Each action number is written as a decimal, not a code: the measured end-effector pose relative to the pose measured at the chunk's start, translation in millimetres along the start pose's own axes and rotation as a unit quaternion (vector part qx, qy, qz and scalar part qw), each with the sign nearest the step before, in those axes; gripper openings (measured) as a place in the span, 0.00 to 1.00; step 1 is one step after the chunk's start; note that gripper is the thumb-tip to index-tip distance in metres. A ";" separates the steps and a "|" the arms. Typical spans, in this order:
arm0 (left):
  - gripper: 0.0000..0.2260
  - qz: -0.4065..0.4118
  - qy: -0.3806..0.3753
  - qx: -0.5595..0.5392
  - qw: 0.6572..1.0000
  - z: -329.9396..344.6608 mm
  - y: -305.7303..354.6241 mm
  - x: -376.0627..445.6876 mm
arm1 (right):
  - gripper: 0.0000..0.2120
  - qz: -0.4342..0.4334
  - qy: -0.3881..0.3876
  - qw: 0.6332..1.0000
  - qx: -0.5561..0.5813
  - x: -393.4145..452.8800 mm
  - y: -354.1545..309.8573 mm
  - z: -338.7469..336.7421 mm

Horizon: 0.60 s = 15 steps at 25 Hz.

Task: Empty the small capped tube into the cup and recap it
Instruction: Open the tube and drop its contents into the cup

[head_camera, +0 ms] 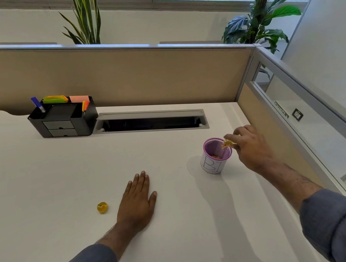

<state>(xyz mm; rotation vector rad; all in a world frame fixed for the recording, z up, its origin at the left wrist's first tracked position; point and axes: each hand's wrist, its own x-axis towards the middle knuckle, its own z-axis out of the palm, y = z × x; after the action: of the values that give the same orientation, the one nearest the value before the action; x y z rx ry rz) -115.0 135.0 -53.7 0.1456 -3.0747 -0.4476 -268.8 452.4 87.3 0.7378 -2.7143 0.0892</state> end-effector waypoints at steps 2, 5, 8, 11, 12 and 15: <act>0.32 0.001 0.001 0.003 1.000 0.5 -0.9 0.4 | 0.17 -0.001 -0.003 1.000 -0.002 -0.4 -0.1 0.5; 0.32 0.000 -0.001 0.004 1.000 1.4 -1.0 0.9 | 0.16 0.015 0.004 1.000 0.013 0.1 -0.2 0.4; 0.32 0.001 0.002 0.004 1.000 1.1 -0.6 0.7 | 0.16 0.001 -0.001 1.000 0.005 -0.9 -1.7 1.1; 0.32 0.000 0.002 0.001 1.000 0.8 -0.1 0.4 | 0.18 -0.008 0.002 1.000 -0.012 -0.1 -0.9 3.3; 0.32 0.001 0.004 -0.002 1.000 1.0 -0.2 0.1 | 0.19 -0.014 0.002 1.000 -0.027 0.7 -0.3 3.9; 0.32 0.000 0.004 -0.001 1.000 1.6 -0.9 0.7 | 0.20 -0.017 0.013 0.998 -0.064 3.7 -4.1 2.0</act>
<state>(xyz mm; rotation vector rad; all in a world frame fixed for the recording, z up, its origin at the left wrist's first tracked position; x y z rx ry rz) -115.7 134.5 -55.5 0.1474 -3.0665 -0.4489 -270.4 446.8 86.5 0.7394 -2.6524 -0.0804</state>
